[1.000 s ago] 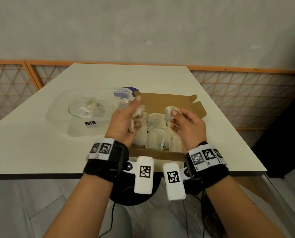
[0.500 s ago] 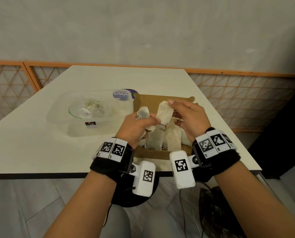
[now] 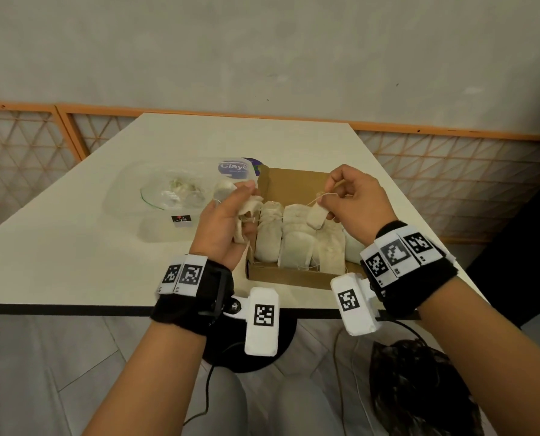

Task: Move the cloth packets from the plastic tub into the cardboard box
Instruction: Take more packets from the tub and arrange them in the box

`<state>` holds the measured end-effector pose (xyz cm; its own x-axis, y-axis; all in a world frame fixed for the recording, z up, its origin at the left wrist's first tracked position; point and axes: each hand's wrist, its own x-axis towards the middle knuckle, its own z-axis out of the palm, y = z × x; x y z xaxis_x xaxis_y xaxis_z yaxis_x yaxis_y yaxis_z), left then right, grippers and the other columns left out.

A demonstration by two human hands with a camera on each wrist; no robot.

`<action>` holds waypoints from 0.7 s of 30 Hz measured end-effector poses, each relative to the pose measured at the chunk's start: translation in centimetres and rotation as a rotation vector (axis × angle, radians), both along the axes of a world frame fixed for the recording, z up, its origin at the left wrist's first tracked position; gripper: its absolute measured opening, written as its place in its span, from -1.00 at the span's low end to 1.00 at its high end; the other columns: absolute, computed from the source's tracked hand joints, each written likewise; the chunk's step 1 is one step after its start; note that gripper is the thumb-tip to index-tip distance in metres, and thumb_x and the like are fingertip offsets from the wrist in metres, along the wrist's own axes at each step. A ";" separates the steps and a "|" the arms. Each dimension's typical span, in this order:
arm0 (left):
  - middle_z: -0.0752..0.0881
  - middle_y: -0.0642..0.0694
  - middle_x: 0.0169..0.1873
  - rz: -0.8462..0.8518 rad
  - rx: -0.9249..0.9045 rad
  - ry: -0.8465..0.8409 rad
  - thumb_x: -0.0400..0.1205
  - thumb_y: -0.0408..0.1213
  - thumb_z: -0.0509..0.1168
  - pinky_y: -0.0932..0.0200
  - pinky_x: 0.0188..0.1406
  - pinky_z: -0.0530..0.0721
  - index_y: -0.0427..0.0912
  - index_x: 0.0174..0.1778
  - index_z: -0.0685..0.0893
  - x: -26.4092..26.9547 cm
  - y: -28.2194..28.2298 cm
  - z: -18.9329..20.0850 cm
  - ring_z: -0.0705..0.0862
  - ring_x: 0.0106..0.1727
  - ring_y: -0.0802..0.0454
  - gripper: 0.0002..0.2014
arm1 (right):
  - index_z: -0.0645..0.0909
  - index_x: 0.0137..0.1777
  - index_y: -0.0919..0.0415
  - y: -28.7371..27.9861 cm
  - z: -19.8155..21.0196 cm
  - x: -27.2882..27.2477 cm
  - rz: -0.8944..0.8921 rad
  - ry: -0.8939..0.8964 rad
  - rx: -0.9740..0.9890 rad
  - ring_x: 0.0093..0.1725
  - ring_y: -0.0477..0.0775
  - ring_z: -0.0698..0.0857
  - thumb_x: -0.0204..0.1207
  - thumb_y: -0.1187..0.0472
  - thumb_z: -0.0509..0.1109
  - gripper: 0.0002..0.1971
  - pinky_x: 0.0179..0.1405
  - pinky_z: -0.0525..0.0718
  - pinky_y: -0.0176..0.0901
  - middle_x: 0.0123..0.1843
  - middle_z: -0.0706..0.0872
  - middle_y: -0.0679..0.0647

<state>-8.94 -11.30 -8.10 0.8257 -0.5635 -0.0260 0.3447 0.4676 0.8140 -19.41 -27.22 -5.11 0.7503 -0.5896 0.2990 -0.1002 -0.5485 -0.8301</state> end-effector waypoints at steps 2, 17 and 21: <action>0.66 0.04 -0.31 0.003 -0.036 0.002 0.62 -0.28 0.31 0.42 -0.72 0.36 -0.11 -0.21 0.61 0.2 0.4 0.0 0.54 -0.54 0.26 -0.91 | 0.49 -0.20 0.10 0.6 0.1 0.0 0.016 0.046 -0.107 -0.52 -0.11 0.50 0.43 0.39 0.35 -0.83 -0.47 0.51 -0.37 -0.39 0.52 0.13; 0.59 -0.01 -0.31 -0.143 -0.237 0.281 0.65 -0.28 0.23 0.45 -0.78 0.29 -0.15 -0.28 0.64 1.0 1.5 -2.9 0.48 -0.55 0.24 -0.80 | 0.75 0.04 0.19 2.4 2.8 0.5 0.322 0.556 -0.180 -0.44 -0.21 0.61 0.47 0.39 0.34 -0.77 -0.33 0.58 -0.43 -0.50 0.61 -0.22; 0.53 -0.02 -0.33 -0.116 -0.228 0.396 0.70 -0.28 0.19 0.43 -0.79 0.26 -0.19 -0.29 0.58 1.5 1.9 -4.6 0.49 -0.61 0.22 -0.76 | 0.73 0.15 0.13 2.3 3.0 1.1 0.321 0.621 -0.381 -0.37 -0.13 0.50 0.48 0.43 0.32 -0.68 -0.27 0.48 -0.32 -0.38 0.57 -0.08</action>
